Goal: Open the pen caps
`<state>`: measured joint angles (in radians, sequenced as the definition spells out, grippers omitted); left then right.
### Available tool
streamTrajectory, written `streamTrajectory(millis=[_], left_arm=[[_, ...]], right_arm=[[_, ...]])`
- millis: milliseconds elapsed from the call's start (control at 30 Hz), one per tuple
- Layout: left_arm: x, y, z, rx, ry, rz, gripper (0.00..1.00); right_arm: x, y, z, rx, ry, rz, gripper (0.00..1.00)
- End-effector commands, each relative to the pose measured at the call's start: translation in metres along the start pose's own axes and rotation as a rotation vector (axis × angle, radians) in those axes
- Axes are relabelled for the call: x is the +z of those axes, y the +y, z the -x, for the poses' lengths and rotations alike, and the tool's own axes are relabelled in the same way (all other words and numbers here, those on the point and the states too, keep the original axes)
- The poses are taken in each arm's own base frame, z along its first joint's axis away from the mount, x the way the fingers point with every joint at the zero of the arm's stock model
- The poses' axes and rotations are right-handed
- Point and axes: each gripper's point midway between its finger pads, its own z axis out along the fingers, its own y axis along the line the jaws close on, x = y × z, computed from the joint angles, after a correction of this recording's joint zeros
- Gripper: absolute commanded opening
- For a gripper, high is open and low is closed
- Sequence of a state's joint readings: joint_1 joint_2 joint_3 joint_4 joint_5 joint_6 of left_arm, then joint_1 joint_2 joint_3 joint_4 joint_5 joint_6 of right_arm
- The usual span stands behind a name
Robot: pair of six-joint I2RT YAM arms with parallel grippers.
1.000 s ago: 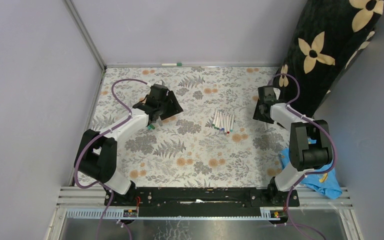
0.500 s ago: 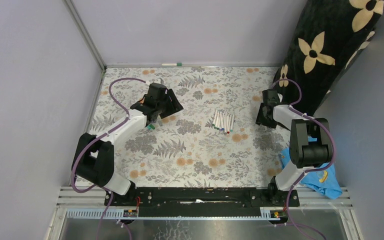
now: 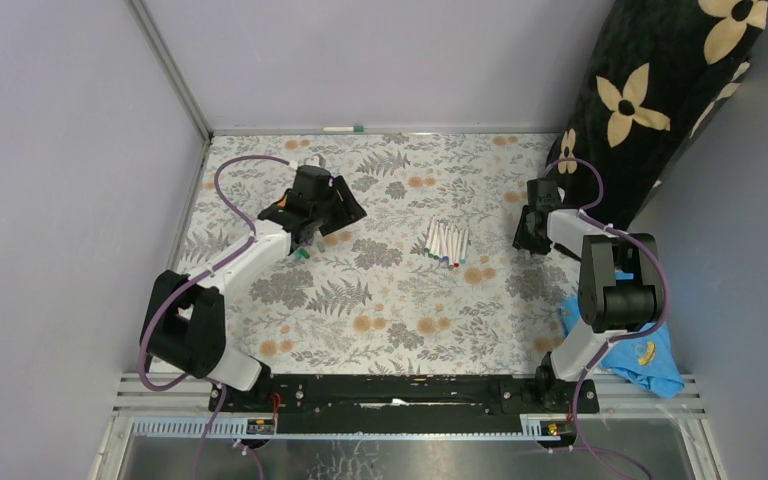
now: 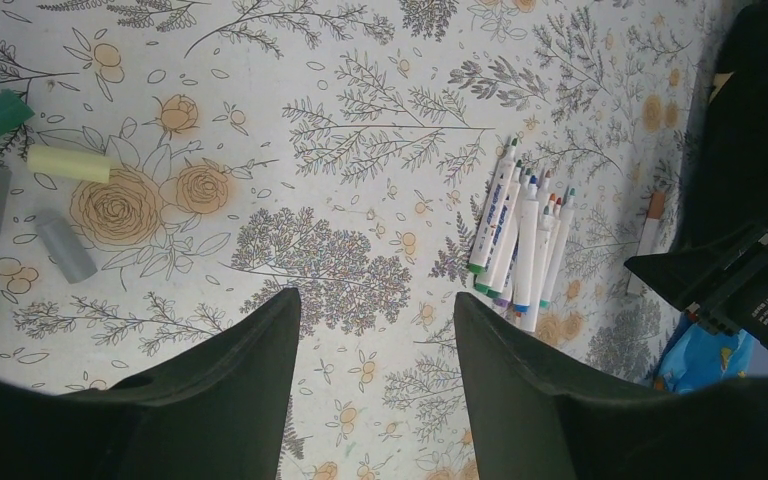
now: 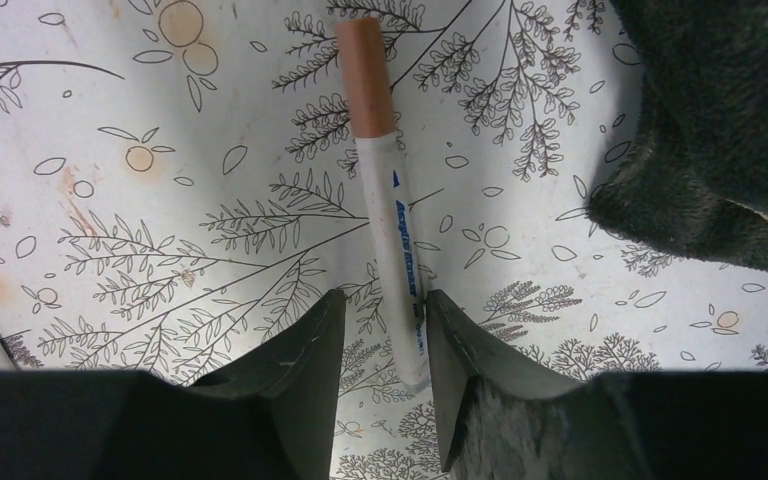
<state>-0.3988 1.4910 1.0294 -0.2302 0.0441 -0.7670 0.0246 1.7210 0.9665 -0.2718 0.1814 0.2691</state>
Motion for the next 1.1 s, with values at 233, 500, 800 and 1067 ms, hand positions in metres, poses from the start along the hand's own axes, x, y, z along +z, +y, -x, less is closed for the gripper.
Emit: streamTrajectory(millis=[233, 500, 800, 1067], left_arm=[[-0.006, -0.008, 0.008, -0.002, -0.051, -0.035, 0.64], [-0.008, -0.004, 0.008, -0.005, -0.060, -0.023, 0.64], [-0.009, -0.004, 0.009, -0.016, -0.064, -0.024, 0.64], [-0.009, -0.025, 0.006, -0.030, -0.028, -0.126, 0.69]], right_arm=[[0.013, -0.008, -0.033, -0.009, 0.099, -0.020, 0.28], [0.009, -0.007, -0.034, 0.002, 0.081, -0.004, 0.16], [-0.016, 0.007, -0.020, -0.007, 0.004, 0.089, 0.00], [-0.068, 0.067, -0.005, -0.139, -0.101, 0.285, 0.00]])
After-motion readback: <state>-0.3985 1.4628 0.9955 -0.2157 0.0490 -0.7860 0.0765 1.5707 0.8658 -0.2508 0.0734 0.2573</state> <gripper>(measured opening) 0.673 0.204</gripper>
